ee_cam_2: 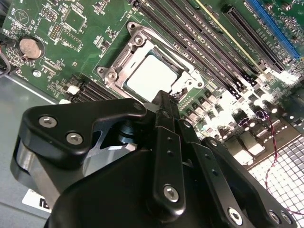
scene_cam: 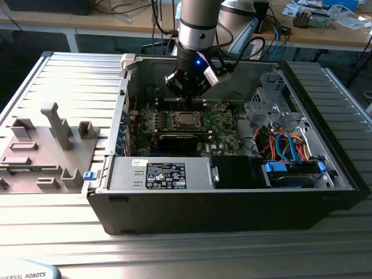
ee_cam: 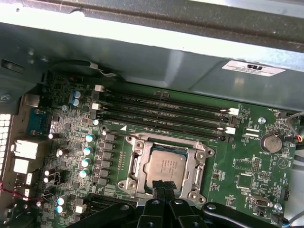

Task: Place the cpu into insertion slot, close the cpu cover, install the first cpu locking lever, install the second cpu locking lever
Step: 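Install the first cpu locking lever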

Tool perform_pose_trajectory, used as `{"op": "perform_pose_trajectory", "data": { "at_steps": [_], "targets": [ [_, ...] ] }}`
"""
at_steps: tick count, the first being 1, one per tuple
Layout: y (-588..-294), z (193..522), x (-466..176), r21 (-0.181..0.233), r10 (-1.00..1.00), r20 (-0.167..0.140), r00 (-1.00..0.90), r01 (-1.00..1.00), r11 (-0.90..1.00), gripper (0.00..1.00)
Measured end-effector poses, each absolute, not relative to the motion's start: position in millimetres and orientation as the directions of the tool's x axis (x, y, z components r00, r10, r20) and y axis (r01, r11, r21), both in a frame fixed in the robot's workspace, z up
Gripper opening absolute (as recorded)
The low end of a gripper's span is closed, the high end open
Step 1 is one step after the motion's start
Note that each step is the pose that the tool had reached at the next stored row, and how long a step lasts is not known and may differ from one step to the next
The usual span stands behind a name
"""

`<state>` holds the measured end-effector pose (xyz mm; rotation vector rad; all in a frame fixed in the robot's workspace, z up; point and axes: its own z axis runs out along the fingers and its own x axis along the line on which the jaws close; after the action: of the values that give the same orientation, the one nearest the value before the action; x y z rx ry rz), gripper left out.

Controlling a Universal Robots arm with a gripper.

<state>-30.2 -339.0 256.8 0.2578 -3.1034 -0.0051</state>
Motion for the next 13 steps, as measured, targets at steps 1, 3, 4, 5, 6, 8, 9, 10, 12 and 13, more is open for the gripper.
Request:
{"op": "perform_pose_trajectory", "data": {
  "at_steps": [1,3,4,5,6,8,9,10,12,13],
  "targets": [
    [-339.0,256.8,-30.5,0.006,-0.165,0.027,-0.986,-0.165,0.986,0.11],
    [-339.1,256.8,-31.0,0.005,-0.165,0.027,-0.986,-0.165,0.986,0.11],
    [-339.1,256.8,-34.0,0.006,-0.165,0.027,-0.986,-0.165,0.986,0.11],
    [-339.0,256.8,-36.5,0.006,-0.165,0.027,-0.986,-0.165,0.986,0.11],
    [-339.0,256.8,-36.6,0.006,-0.165,0.027,-0.986,-0.165,0.986,0.11],
    [-339.0,256.8,-37.0,0.006,-0.165,0.027,-0.986,-0.165,0.986,0.11],
    [-339.0,256.8,-37.2,0.005,-0.165,0.027,-0.986,-0.165,0.986,0.11],
    [-339.0,256.8,-37.4,0.006,-0.165,0.027,-0.986,-0.165,0.986,0.11],
    [-339.0,256.8,-37.7,0.006,-0.165,0.027,-0.986,-0.165,0.986,0.11],
    [-339.0,256.8,-37.9,0.006,-0.165,0.027,-0.986,-0.165,0.986,0.11]
  ]
}}
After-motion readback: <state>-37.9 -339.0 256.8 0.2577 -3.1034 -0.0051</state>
